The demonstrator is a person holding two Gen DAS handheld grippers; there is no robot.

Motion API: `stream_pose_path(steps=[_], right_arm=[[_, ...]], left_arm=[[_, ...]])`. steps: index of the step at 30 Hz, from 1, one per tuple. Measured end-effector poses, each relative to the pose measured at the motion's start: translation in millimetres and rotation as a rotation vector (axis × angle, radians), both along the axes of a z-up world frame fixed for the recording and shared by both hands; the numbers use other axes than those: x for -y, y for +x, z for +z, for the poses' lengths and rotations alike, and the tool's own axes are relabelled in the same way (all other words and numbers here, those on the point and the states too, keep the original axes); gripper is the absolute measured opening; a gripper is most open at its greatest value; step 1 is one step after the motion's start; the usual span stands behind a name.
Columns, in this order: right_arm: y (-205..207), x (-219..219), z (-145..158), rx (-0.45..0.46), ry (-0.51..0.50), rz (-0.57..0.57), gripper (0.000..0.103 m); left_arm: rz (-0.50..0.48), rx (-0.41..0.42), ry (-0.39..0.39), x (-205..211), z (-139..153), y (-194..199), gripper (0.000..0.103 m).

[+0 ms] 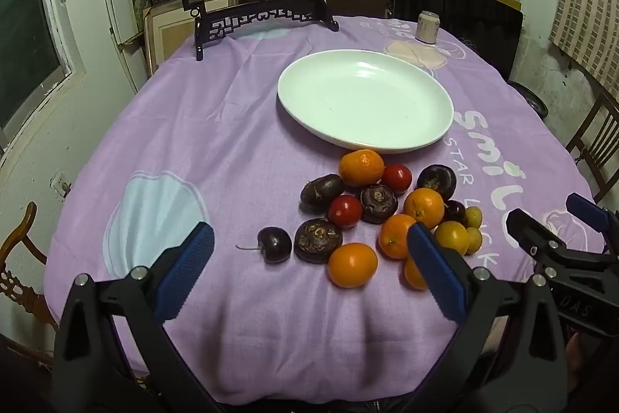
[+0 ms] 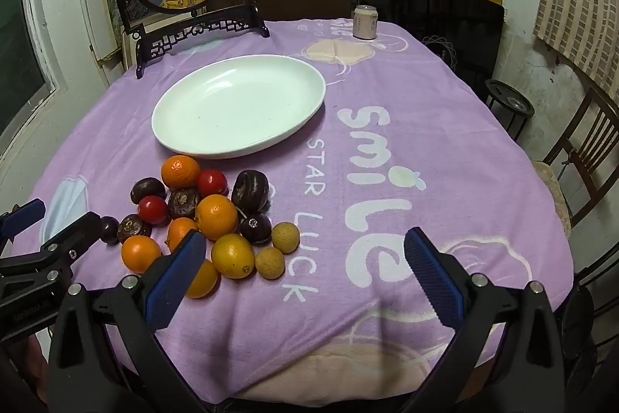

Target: Organize fruits

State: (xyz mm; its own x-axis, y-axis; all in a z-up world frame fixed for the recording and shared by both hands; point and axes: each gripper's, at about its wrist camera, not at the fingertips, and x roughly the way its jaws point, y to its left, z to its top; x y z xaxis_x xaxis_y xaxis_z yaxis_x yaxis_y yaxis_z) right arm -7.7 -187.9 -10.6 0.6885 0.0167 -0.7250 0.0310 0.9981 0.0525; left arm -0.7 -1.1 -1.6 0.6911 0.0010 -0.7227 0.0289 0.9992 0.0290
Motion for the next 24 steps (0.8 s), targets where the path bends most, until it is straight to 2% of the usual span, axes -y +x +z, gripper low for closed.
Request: stream_pose_path(steps=[24], right_arm=[[0.6, -3.1, -2.0, -0.005, 0.000, -0.001, 0.102]], left_arm=[[-0.008, -0.019, -0.008, -1.2, -3.8, 0.5, 0.101]])
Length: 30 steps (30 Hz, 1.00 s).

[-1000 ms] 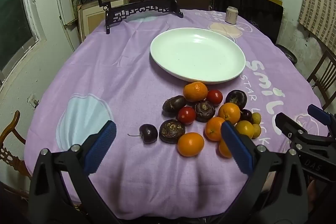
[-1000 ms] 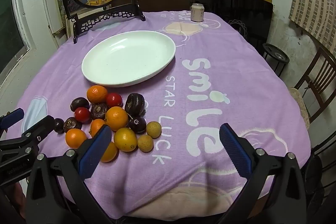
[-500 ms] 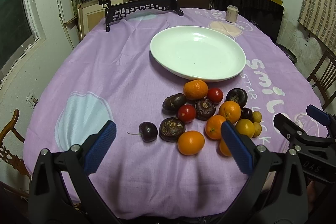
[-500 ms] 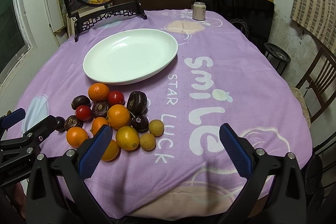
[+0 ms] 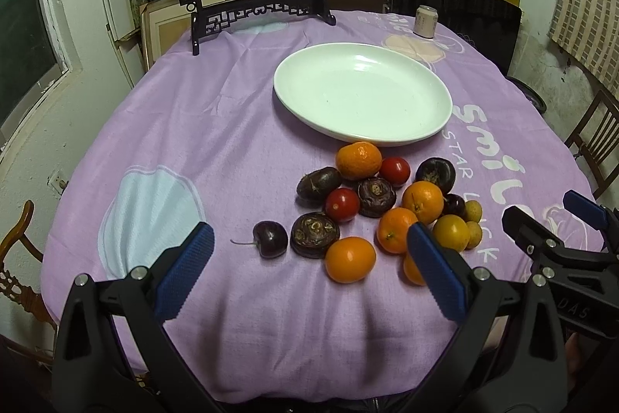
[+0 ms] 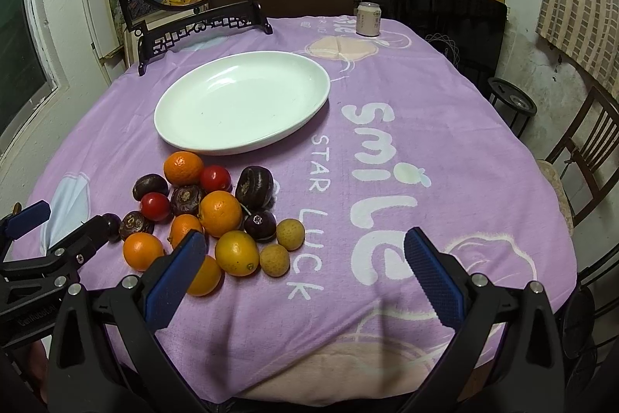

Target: Organize fruits

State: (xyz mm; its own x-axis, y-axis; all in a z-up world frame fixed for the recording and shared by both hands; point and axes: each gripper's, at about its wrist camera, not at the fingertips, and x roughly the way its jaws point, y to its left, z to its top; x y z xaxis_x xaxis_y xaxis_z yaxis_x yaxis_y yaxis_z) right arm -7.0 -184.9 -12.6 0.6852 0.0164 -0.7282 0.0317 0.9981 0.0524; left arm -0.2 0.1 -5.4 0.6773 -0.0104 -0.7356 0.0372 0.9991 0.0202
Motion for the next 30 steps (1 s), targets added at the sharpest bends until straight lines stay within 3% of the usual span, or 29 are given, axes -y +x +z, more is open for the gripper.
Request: stream_pose_path(steps=[30], right_arm=[[0.3, -2.1, -1.6, -0.005, 0.002, 0.000, 0.102]], left_arm=[[0.005, -0.008, -0.006, -1.4, -3.2, 1.2, 0.101]])
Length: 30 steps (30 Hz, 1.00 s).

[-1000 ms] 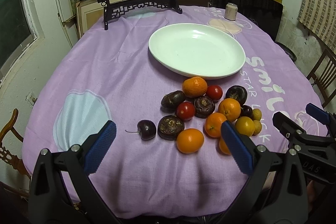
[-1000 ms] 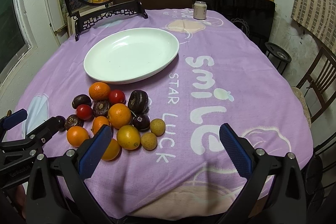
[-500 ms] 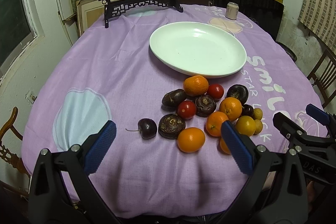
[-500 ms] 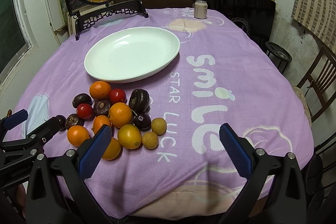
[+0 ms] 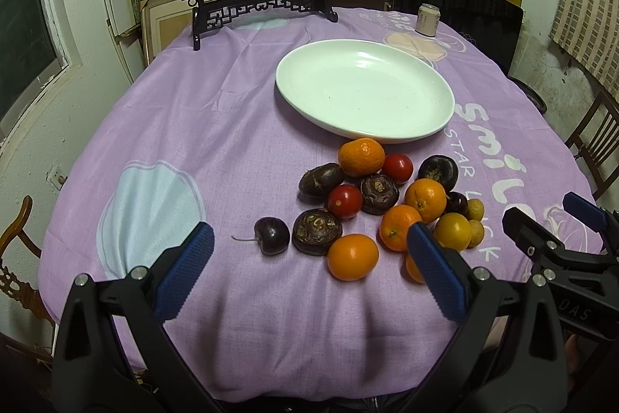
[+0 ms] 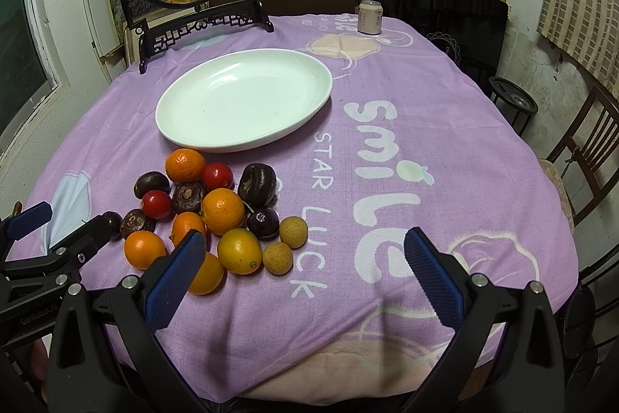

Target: Organize fruits

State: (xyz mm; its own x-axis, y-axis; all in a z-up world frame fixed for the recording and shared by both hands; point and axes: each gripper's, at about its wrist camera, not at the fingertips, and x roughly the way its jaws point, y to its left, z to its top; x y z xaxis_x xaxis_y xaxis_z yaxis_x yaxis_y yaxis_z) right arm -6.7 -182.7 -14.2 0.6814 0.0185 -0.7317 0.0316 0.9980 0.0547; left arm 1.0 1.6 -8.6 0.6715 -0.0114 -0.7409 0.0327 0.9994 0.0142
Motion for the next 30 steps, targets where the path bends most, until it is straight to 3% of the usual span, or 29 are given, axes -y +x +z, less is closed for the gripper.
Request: stream_pose_path(steps=[21, 23, 26, 27, 29, 30], right_arm=[[1.4, -2.8, -3.1, -0.014, -0.012, 0.011, 0.102], [1.7, -13.9, -9.5, -0.028, -0.019, 0.066, 0.102], [-8.1, -26.6, -13.8, -0.033, 0.067, 0.269, 0.102], [-12.9, -33.2, -17.8, -0.031, 0.085, 0.329, 0.099], [-13.7, -41.3, -25.3, -0.058, 0.095, 0.376, 0.063], [-11.6, -45.3, -30.7, -0.086, 0.112, 0.401, 0.057]], left_arm=[[-0.007, -0.005, -0.008, -2.8, -2.7, 0.5, 0.101], [0.024, 0.009, 0.005, -12.8, -3.9, 0.3, 0.101], [0.099, 0.025, 0.018, -39.8, -9.2, -2.9, 0.101], [0.124, 0.018, 0.019, -48.5, -13.1, -4.6, 0.101], [0.158, -0.005, 0.007, -62.9, -20.4, -7.8, 0.101], [0.169, -0.018, -0.002, -67.7, -24.6, -10.1, 0.101]])
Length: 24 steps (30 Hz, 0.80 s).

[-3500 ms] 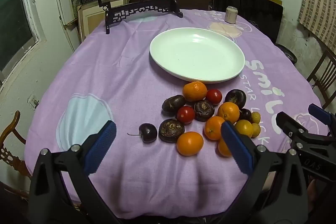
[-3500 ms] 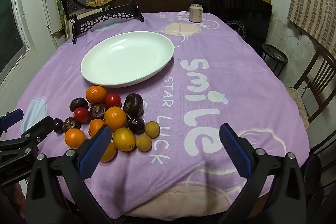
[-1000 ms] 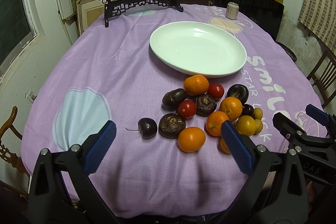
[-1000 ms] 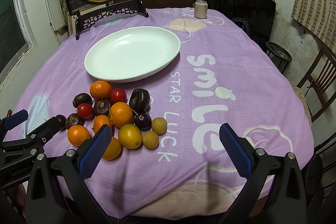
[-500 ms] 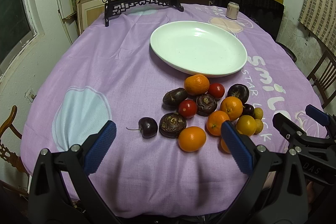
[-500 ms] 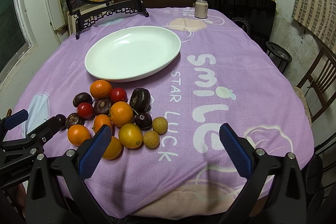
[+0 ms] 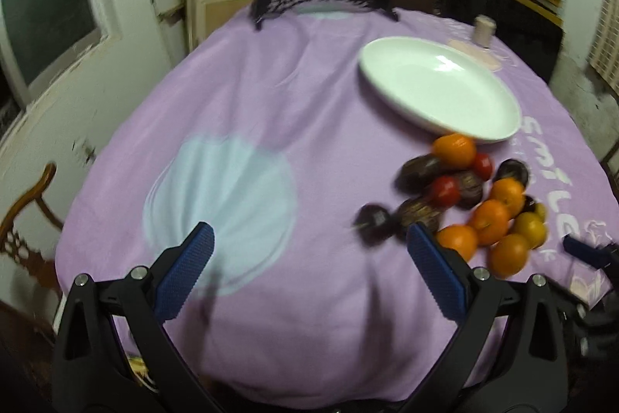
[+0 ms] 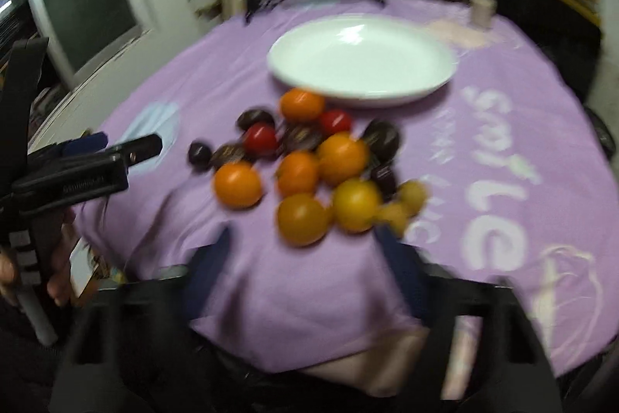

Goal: Organize fruits
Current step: 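Grasp an orange tomato with the right tool while the left tool grasps a dark cherry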

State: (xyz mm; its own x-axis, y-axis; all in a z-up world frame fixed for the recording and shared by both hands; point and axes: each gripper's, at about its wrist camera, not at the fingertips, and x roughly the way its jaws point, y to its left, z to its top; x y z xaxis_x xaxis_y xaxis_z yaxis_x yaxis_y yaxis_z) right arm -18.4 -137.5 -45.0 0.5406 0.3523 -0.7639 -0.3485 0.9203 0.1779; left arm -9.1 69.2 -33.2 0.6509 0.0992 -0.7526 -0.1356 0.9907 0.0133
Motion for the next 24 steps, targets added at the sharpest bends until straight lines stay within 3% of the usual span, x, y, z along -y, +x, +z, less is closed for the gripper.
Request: stream_pose_path(steps=[6, 8, 18, 24], right_arm=[[19.9, -10.6, -25.9, -0.086, 0.012, 0.015, 0.052], [25.0, -12.5, -29.4, -0.060, -0.024, -0.006, 0.038], [12.2, 0.4, -27.4, -0.082, -0.018, 0.004, 0.038], [12.2, 2.6, -28.1, -0.093, 0.010, -0.003, 0.038]], left_arm=[[-0.012, -0.042, -0.022, -4.1, -13.2, -2.0, 0.101], [-0.024, -0.048, -0.025, -4.0, -15.6, 1.6, 0.101], [-0.061, -0.115, -0.010, 6.8, -45.3, 34.5, 0.100], [-0.103, -0.069, 0.004, 22.7, -44.5, 48.8, 0.081]])
